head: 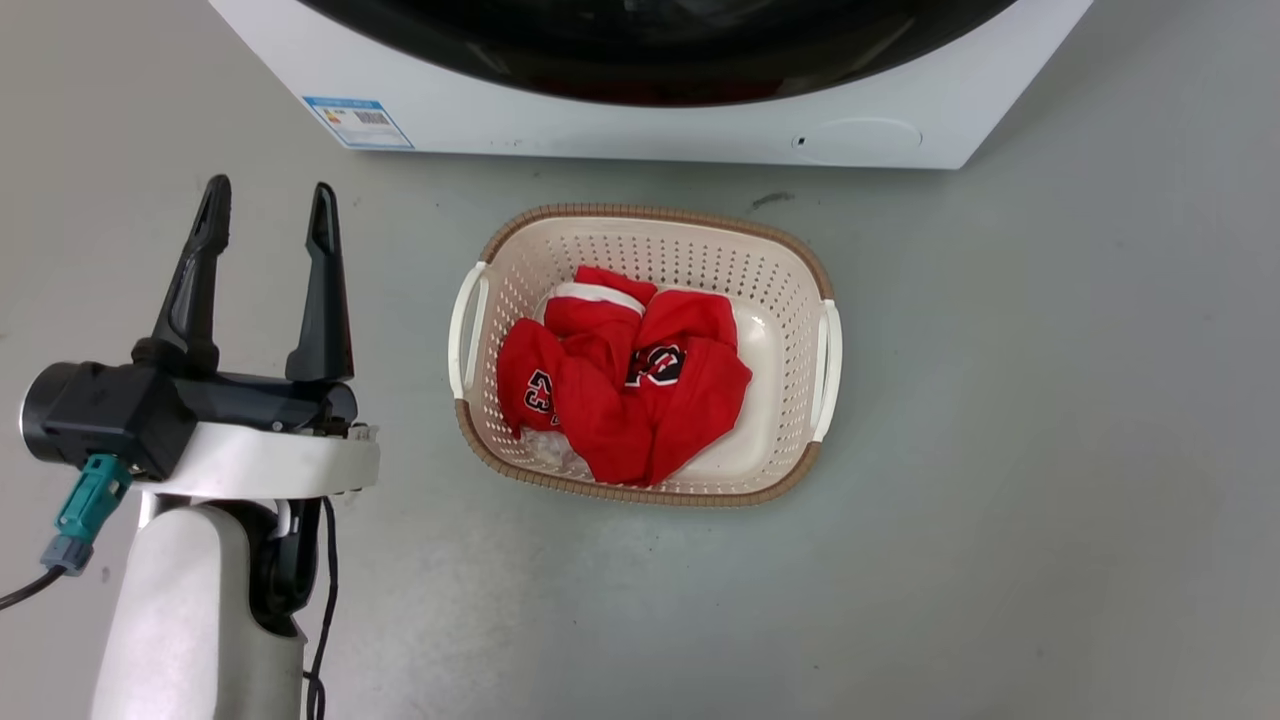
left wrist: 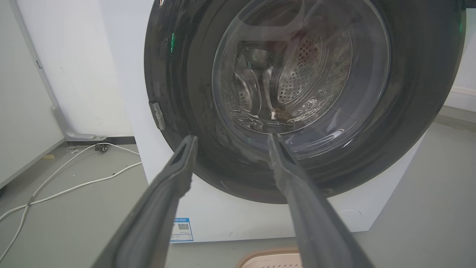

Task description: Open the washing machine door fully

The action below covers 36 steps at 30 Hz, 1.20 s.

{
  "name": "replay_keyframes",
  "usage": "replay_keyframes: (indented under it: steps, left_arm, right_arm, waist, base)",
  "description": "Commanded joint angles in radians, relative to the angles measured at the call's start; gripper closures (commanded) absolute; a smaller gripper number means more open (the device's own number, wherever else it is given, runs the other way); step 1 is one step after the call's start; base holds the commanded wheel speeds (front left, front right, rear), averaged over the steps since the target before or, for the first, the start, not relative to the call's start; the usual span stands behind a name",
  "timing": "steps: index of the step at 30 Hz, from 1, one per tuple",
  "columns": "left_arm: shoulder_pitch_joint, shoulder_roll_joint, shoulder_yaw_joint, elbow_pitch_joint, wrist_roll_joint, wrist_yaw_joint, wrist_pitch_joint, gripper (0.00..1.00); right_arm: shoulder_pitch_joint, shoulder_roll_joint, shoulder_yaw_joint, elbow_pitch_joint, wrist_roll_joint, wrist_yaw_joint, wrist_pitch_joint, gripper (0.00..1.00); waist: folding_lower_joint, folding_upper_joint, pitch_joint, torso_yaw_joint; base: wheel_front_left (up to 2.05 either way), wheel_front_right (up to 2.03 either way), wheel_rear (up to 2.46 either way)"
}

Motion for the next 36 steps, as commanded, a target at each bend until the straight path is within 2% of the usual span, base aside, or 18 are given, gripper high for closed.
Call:
replay_keyframes:
  steps: [1,6,10,18,25,36]
  left_arm:
    - [-0.015,0.002,0.0,-0.005,-0.002,0.0,-0.002,0.0]
    - [-0.025,0.001,0.002,-0.007,-0.003,0.0,-0.002,0.0]
    - [-0.026,-0.001,0.002,-0.004,0.001,0.0,-0.002,0.0]
    - [-0.016,-0.006,0.008,0.006,0.01,0.0,-0.002,0.0]
    - [0.033,-0.013,0.001,0.039,0.026,0.0,-0.002,0.0]
    - [0.125,-0.03,-0.017,0.093,0.038,0.0,-0.002,0.0]
  right_arm:
    - [-0.012,0.013,0.009,0.018,-0.017,0.0,0.0,1.0]
    - [-0.067,0.042,0.007,0.081,-0.036,0.0,-0.008,1.0]
    - [-0.086,0.067,-0.01,0.107,-0.022,0.0,0.038,1.0]
    - [-0.066,0.072,-0.015,0.106,-0.011,0.0,0.158,1.0]
    - [0.077,0.088,0.002,0.01,0.017,0.0,0.309,1.0]
    - [0.38,0.123,0.008,-0.243,0.105,0.0,0.487,1.0]
  waist:
    - [-0.0001,0.0,0.009,0.004]
    - [-0.0001,0.0,0.027,0.008]
    - [-0.0001,0.0,0.032,0.008]
    - [-0.0001,0.0,0.011,-0.006]
    - [-0.0001,0.0,-0.092,-0.024]
    - [-0.0001,0.0,-0.271,-0.038]
  base:
    - [0.0,0.0,0.0]
    - [0.0,0.0,0.0]
    - [0.0,0.0,0.0]
    - [0.0,0.0,0.0]
    - [0.0,0.0,0.0]
    - [0.0,0.0,0.0]
